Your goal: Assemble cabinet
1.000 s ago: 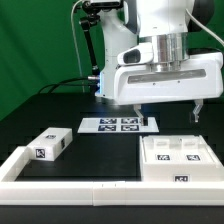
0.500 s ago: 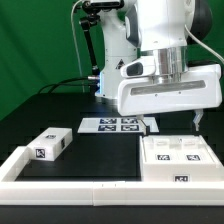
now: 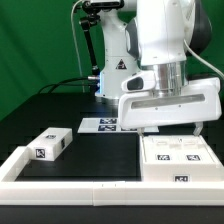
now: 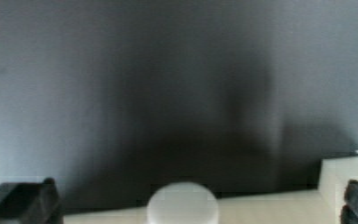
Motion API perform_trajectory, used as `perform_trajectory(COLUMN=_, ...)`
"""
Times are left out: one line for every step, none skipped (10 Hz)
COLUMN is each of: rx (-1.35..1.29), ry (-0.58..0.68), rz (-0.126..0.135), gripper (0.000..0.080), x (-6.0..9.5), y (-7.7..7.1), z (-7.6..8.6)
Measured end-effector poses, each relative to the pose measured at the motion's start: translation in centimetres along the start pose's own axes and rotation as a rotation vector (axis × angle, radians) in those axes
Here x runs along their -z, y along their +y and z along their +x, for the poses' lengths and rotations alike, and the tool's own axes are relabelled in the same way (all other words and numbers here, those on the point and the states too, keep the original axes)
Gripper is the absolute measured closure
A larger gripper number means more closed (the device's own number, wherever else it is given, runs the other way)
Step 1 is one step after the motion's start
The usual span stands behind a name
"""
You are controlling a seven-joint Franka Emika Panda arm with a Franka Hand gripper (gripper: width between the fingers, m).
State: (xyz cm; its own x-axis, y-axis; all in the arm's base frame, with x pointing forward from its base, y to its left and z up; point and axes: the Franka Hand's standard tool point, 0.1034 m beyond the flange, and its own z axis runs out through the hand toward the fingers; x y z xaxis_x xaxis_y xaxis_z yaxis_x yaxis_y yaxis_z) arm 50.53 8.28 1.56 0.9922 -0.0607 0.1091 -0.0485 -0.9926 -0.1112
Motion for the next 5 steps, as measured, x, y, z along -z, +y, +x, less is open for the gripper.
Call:
perform_trajectory(rx=0.011, ry=0.0, rz=0.001, gripper=0.0002, x=-0.45, y=0.16, z=0.14)
perform_trajectory(rx=0.028, ry=0.005, rz=0.002, gripper=0.0002, x=-0.75, y=0.4, z=0.47)
perform_trajectory(rx=0.043, ry=0.007, rz=0.001, gripper=0.0002, x=-0.89, y=0.69, z=0.66)
perform_trajectory(rx=0.055, ry=0.007, rz=0.0, gripper=0.0002, x=-0.96, y=0.85, z=0.66)
perform_trajectory(rx=0.061, ry=0.007, rz=0.0, gripper=0.0002, x=-1.01, y=0.87, z=0.61)
